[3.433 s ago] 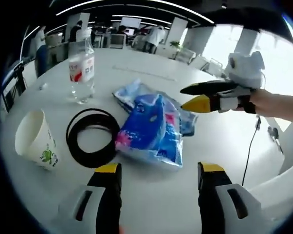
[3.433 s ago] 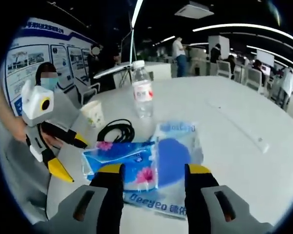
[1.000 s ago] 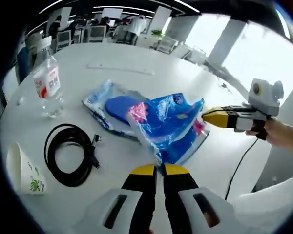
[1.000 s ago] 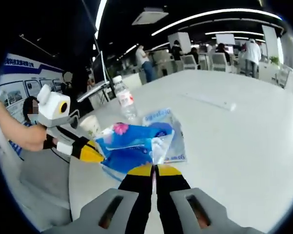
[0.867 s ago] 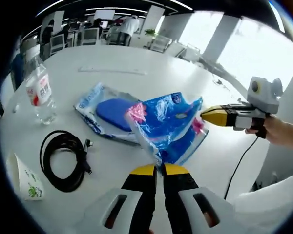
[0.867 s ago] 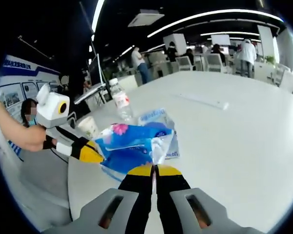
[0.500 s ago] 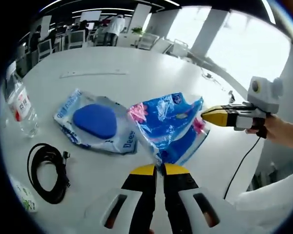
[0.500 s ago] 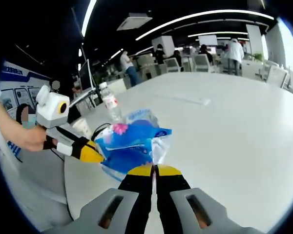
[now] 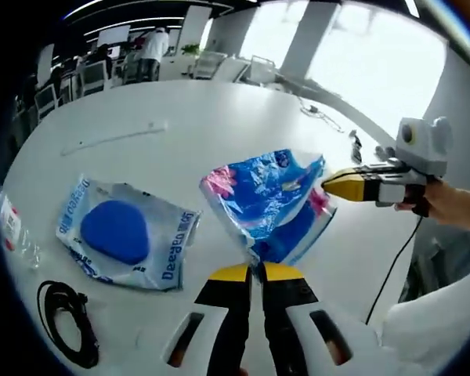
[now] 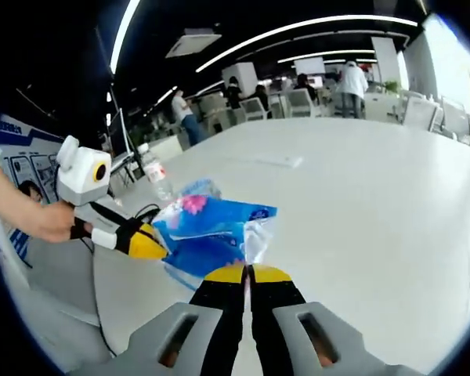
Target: Arrange the tabletop items into an orderly group along one side of the table until the central work area is clear of visible clutter.
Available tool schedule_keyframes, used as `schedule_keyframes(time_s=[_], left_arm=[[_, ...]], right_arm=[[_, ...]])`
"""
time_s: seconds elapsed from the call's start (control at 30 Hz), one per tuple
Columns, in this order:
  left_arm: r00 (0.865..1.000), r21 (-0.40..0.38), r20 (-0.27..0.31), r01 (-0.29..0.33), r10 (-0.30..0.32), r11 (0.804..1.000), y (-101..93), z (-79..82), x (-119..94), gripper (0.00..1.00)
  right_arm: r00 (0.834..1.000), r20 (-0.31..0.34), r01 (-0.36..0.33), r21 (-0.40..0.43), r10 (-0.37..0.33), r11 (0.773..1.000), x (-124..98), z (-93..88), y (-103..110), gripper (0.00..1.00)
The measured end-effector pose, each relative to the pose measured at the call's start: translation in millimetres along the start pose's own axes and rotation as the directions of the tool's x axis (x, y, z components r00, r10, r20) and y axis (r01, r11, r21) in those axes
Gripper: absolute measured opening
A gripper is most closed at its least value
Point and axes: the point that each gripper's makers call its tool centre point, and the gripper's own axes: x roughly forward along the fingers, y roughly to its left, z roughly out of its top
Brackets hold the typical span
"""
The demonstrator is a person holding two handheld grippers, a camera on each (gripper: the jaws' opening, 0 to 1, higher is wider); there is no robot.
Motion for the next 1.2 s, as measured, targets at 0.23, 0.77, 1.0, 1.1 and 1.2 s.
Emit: schedule_keyframes(time_s=[0.23, 0.77, 1.0, 1.1, 1.2], left_arm=[[1.000, 0.026, -0.009, 0.021, -0.021, 0.999, -6.4, 6.7, 9.1, 0.00], [0.999, 0.051, -0.008, 0.047, -0.047, 0.998, -11.7, 20.6, 23.6, 0.00], [0.999, 0.054, -0.016, 0.045, -0.044, 0.998, -11.0, 21.1, 33.0, 0.00], [0.999, 0.051, -0.021, 0.042, -0.041, 0.998, -9.8, 21.4, 37.3, 0.00], [0.999, 0.045, -0.025, 0.039, -0.038, 0.998, -7.4, 22.4, 42.4, 0.00]], right_arm=[[1.000, 0.008, 0.030, 0.020, -0.031, 0.999, -8.3, -4.0, -8.9, 0.00], [0.995, 0.019, 0.092, 0.044, -0.093, 0.995, -18.2, -5.0, -24.2, 0.00], [0.995, 0.012, 0.103, 0.051, -0.104, 0.993, -14.2, -5.7, -31.6, 0.00], [0.994, 0.006, 0.106, 0.056, -0.106, 0.993, -11.6, -7.2, -35.6, 0.00], [0.994, 0.000, 0.109, 0.064, -0.109, 0.992, -9.0, -9.4, -39.8, 0.00]])
